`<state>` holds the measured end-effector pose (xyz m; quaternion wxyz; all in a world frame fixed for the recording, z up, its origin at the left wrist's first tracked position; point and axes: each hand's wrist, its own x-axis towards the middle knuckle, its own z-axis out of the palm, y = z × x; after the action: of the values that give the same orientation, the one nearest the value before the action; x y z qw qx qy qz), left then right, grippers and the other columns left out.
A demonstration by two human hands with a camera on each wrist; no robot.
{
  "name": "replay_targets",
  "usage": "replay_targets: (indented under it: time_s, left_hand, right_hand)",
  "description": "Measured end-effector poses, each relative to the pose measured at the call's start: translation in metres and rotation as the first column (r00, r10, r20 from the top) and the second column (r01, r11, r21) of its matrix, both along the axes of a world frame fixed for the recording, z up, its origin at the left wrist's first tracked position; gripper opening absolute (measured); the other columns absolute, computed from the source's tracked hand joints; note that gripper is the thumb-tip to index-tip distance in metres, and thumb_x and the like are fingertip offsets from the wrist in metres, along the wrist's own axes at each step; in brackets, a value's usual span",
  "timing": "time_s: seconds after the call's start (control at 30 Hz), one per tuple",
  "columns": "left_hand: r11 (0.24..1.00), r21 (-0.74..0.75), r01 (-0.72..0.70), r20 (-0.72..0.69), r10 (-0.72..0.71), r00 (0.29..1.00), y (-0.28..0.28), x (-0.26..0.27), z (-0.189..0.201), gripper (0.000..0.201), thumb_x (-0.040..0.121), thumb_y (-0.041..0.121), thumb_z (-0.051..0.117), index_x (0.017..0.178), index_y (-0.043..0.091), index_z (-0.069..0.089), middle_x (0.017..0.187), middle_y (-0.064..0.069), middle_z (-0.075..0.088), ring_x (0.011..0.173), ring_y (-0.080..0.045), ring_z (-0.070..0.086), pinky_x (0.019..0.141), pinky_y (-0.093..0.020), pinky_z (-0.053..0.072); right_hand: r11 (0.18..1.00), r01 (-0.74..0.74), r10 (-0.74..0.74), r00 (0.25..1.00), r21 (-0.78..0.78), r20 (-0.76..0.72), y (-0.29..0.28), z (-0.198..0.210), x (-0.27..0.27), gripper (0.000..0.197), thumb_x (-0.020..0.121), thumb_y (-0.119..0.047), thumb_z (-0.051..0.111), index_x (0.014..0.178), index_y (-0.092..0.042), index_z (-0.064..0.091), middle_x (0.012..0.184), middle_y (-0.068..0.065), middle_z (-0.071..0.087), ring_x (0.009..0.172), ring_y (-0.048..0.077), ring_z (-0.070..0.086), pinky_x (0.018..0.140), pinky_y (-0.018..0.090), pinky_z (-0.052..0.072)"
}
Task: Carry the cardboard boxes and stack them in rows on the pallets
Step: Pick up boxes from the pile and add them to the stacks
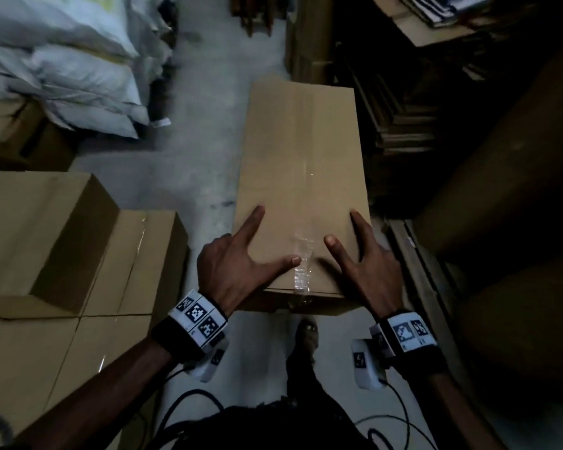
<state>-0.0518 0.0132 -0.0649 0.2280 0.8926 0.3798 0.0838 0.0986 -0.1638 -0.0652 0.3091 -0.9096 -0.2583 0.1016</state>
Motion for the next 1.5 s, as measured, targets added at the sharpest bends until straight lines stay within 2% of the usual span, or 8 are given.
replay_targets:
  time_s: [0.27, 0.43, 0.67, 0.87, 0.97, 1.17, 1.27, 1.5]
  left_hand:
    - [0.944, 0.022, -0.329, -0.008, 0.329, 0.944, 0.104, 0.134, 0.024, 0.112, 0.055, 0.108, 0.038, 0.154, 0.060, 0.017, 0.117, -0.014, 0.068, 0.114, -0.035, 0.062, 0.099, -0.040, 0.049]
    - [0.860, 0.029, -0.509, 0.019, 0.508, 0.861, 0.181, 0.179, 0.017, 0.113, 0.053, 0.111, 0.033, 0.152, 0.064, 0.010, 0.108, -0.009, 0.071, 0.108, -0.032, 0.065, 0.097, -0.040, 0.050]
    - [0.737, 0.013, -0.676, 0.077, 0.673, 0.736, 0.310, 0.219, 0.004, 0.111, 0.057, 0.109, 0.038, 0.153, 0.062, 0.012, 0.098, -0.006, 0.071, 0.098, -0.026, 0.068, 0.088, -0.035, 0.051]
    - [0.615, -0.048, -0.787, 0.132, 0.785, 0.605, 0.444, 0.234, 0.000, 0.111, 0.059, 0.108, 0.039, 0.154, 0.060, 0.010, 0.111, -0.006, 0.072, 0.105, -0.028, 0.067, 0.091, -0.039, 0.054]
    - [0.517, -0.083, -0.852, 0.155, 0.851, 0.501, 0.496, 0.228, 0.001, 0.110, 0.057, 0.108, 0.041, 0.151, 0.064, 0.007, 0.118, -0.009, 0.072, 0.108, -0.032, 0.067, 0.094, -0.042, 0.055]
    - [0.251, -0.018, -0.968, 0.098, 0.964, 0.248, 0.554, 0.189, 0.007, 0.112, 0.055, 0.111, 0.034, 0.152, 0.063, 0.007, 0.096, -0.010, 0.074, 0.090, -0.032, 0.071, 0.088, -0.044, 0.057]
    - [0.061, 0.031, -0.998, 0.104, 0.993, 0.064, 0.571, 0.164, 0.003, 0.113, 0.058, 0.109, 0.035, 0.155, 0.057, 0.012, 0.091, -0.009, 0.072, 0.081, -0.028, 0.070, 0.081, -0.041, 0.058]
    - [-0.416, 0.085, -0.905, 0.065, 0.909, -0.411, 0.598, 0.137, 0.004, 0.114, 0.058, 0.109, 0.036, 0.156, 0.052, 0.021, 0.078, -0.007, 0.072, 0.072, -0.028, 0.070, 0.072, -0.037, 0.058]
  right_hand:
    - [0.948, -0.318, 0.318, 0.948, -0.001, 0.016, 0.162, 0.027, 0.184, 0.106, 0.064, -0.106, 0.022, 0.155, -0.052, 0.022, 0.147, 0.000, 0.058, 0.126, 0.030, 0.059, 0.103, 0.041, 0.045]
    - [0.871, -0.491, 0.491, 0.870, -0.010, 0.055, 0.275, 0.036, 0.249, 0.104, 0.066, -0.104, 0.024, 0.156, -0.050, 0.022, 0.130, 0.006, 0.068, 0.118, 0.033, 0.062, 0.100, 0.043, 0.049]
    - [0.728, -0.685, 0.682, 0.720, -0.025, 0.127, 0.456, 0.032, 0.299, 0.100, 0.072, -0.099, 0.025, 0.157, -0.046, 0.024, 0.115, 0.009, 0.071, 0.109, 0.033, 0.065, 0.094, 0.041, 0.048]
    - [0.594, -0.803, 0.798, 0.580, -0.056, 0.163, 0.639, 0.040, 0.315, 0.104, 0.068, -0.101, 0.021, 0.156, -0.047, 0.026, 0.106, 0.007, 0.071, 0.105, 0.033, 0.066, 0.092, 0.039, 0.049]
    - [0.497, -0.865, 0.861, 0.484, -0.063, 0.155, 0.716, 0.045, 0.307, 0.102, 0.068, -0.101, 0.021, 0.156, -0.048, 0.025, 0.112, 0.009, 0.071, 0.109, 0.034, 0.066, 0.095, 0.042, 0.049]
    - [0.236, -0.971, 0.966, 0.229, -0.045, 0.122, 0.836, 0.044, 0.249, 0.112, 0.062, -0.107, 0.015, 0.157, -0.048, 0.023, 0.129, 0.008, 0.067, 0.119, 0.033, 0.061, 0.102, 0.042, 0.045]
    - [0.040, -0.999, 0.996, 0.038, -0.023, 0.078, 0.893, 0.035, 0.202, 0.109, 0.066, -0.105, 0.020, 0.158, -0.048, 0.020, 0.151, 0.002, 0.054, 0.133, 0.029, 0.053, 0.109, 0.044, 0.041]
    - [-0.424, -0.906, 0.904, -0.424, -0.010, 0.056, 0.992, 0.018, 0.086, 0.107, 0.070, -0.103, 0.019, 0.160, -0.045, 0.018, 0.157, 0.000, 0.048, 0.135, 0.028, 0.053, 0.110, 0.045, 0.041]
